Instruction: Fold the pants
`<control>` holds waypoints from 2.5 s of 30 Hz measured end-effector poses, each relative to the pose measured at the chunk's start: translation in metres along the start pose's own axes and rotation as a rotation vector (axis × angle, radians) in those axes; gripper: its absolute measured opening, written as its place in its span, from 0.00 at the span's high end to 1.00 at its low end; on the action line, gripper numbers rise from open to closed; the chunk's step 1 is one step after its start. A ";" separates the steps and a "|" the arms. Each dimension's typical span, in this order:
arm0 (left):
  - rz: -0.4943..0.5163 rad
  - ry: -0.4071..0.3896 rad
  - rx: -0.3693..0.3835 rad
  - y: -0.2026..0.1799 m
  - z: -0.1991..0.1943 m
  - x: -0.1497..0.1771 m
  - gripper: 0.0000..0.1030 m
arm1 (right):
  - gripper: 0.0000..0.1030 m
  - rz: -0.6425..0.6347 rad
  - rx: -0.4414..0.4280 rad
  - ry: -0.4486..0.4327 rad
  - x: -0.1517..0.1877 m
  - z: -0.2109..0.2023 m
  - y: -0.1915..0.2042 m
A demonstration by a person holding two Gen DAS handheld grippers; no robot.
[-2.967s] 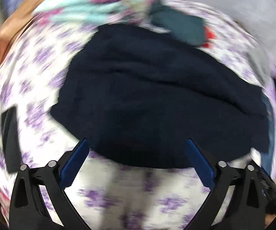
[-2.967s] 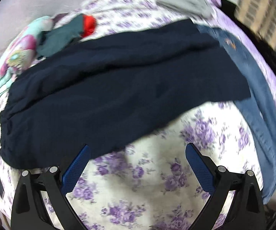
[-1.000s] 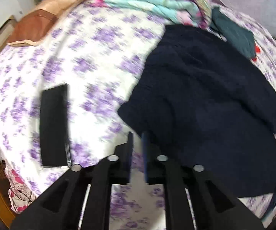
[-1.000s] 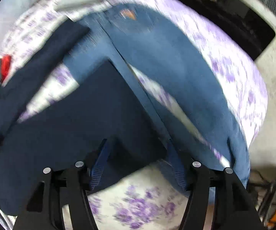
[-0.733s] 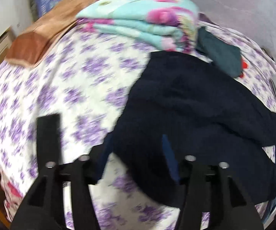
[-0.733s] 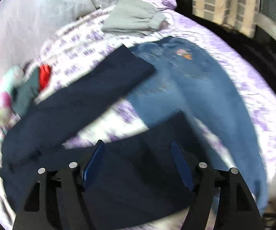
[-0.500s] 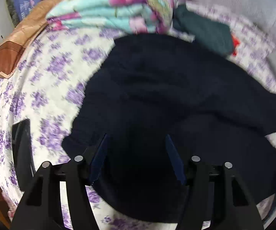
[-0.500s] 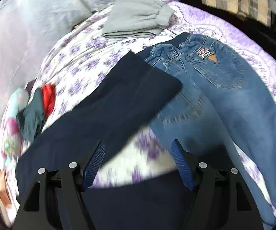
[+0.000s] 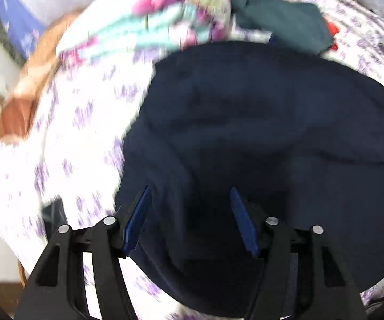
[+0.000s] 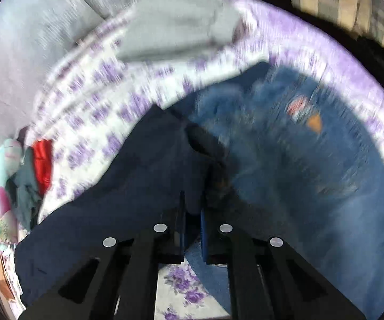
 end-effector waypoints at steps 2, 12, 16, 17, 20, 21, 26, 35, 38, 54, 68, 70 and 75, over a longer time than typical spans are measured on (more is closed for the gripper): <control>0.041 -0.041 0.006 0.001 -0.004 -0.023 0.42 | 0.45 -0.024 0.055 0.017 0.003 0.003 -0.006; 0.238 -0.066 0.006 -0.004 0.052 -0.142 0.41 | 0.25 -0.348 0.069 -0.066 -0.008 0.006 0.101; 0.313 -0.054 0.039 -0.013 0.071 -0.159 0.44 | 0.25 -0.663 -0.133 0.051 0.030 0.041 0.206; 0.340 -0.044 0.051 -0.016 0.076 -0.162 0.48 | 0.25 -0.747 -0.149 0.085 0.043 0.050 0.228; 0.406 -0.031 0.072 -0.023 0.087 -0.167 0.53 | 0.27 -1.010 -0.168 0.118 0.078 0.074 0.286; 0.416 -0.035 0.073 -0.023 0.088 -0.168 0.53 | 0.27 -1.081 -0.165 0.117 0.083 0.084 0.300; 0.419 -0.040 0.104 -0.024 0.090 -0.171 0.70 | 0.97 -1.098 -0.164 0.333 0.087 0.125 0.320; 0.320 -0.031 0.164 -0.006 0.093 -0.188 0.66 | 0.64 -0.989 0.018 0.211 0.044 0.136 0.310; 0.374 -0.033 0.206 -0.004 0.091 -0.185 0.64 | 0.33 -0.927 -0.052 0.119 0.036 0.110 0.318; 0.425 0.042 0.331 0.005 0.097 -0.188 0.93 | 0.85 -1.189 -0.136 0.323 0.104 0.137 0.365; 0.463 0.025 0.175 0.023 0.085 -0.178 0.33 | 0.38 -1.173 -0.112 0.243 0.102 0.121 0.356; 0.459 0.040 0.199 0.021 0.092 -0.177 0.42 | 0.39 -1.198 -0.089 0.251 0.113 0.131 0.356; 0.498 0.050 0.225 0.005 0.101 -0.182 0.61 | 0.66 -1.150 -0.142 0.276 0.113 0.133 0.360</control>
Point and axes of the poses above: each gripper's, at about its wrist camera, not at the fingertips, and z roughly the way its jaws point, y to its left, x to its underside, the point moved 7 cm from there along z, roughly the way its jaws point, and after that the axes turned 6 degrees about y, right-handed, at the moved point
